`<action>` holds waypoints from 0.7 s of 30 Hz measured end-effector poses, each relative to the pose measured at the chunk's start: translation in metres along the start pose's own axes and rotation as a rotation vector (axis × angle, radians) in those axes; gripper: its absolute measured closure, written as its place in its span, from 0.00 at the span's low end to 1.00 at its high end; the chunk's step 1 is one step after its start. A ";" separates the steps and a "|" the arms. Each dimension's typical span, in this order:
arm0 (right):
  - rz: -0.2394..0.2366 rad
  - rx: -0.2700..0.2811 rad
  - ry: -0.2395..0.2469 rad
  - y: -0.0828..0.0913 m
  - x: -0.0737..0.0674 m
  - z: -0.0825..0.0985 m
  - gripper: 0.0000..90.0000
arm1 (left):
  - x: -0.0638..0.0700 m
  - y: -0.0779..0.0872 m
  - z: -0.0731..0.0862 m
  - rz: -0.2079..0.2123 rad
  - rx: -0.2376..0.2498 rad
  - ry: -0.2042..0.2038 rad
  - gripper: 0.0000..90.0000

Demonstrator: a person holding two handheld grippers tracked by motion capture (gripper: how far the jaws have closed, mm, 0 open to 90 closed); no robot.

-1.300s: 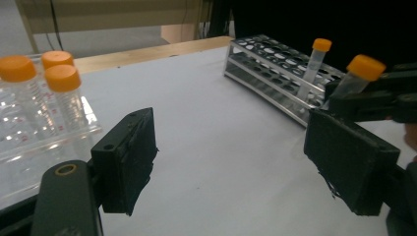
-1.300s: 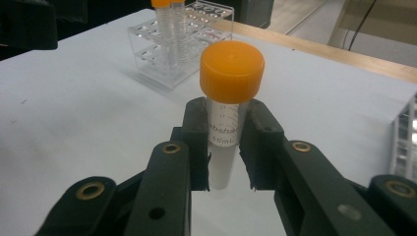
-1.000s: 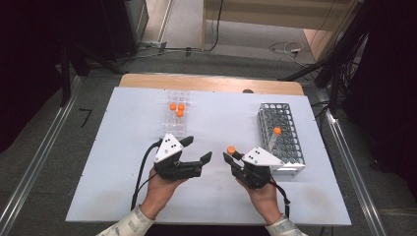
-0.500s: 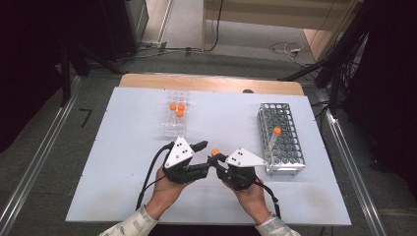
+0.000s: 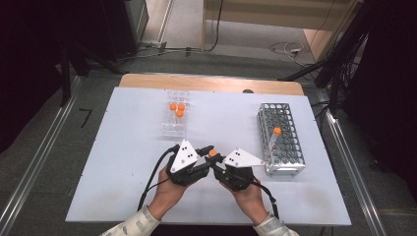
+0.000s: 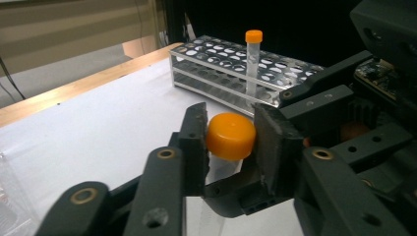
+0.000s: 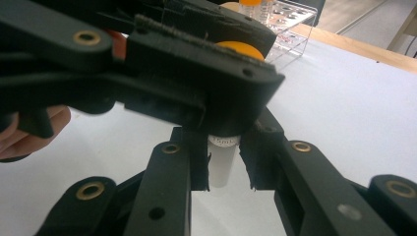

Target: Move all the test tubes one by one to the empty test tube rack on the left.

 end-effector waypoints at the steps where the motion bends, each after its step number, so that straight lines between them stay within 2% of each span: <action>1: 0.000 0.001 0.000 0.000 0.000 0.000 0.80 | 0.000 0.000 0.000 -0.001 0.001 0.000 0.75; 7: 0.000 -0.003 -0.001 0.000 0.000 0.000 0.80 | 0.000 0.000 0.001 -0.003 -0.001 -0.001 0.77; 11: -0.003 -0.005 0.001 0.000 0.000 0.000 0.78 | -0.001 0.000 0.001 0.003 0.006 0.021 0.77; 15: -0.012 -0.026 0.004 -0.001 0.001 0.001 0.63 | -0.003 0.001 0.001 0.005 0.007 0.038 0.77; 17: -0.010 -0.041 -0.001 -0.001 0.002 0.001 0.52 | -0.006 0.003 0.002 0.002 0.009 0.047 0.77; 21: 0.013 -0.055 -0.013 0.002 0.009 0.000 0.38 | -0.015 0.006 0.004 -0.014 0.013 0.079 0.77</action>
Point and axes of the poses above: each handheld gripper's, and its own axes: y roughly backward along the jaws, z roughly out of its underside, x roughly to its right, the point moved 3 cm from there along -y, roughly forward along the jaws, and after that the axes turned 12 degrees about -y, right-handed, at the moved point
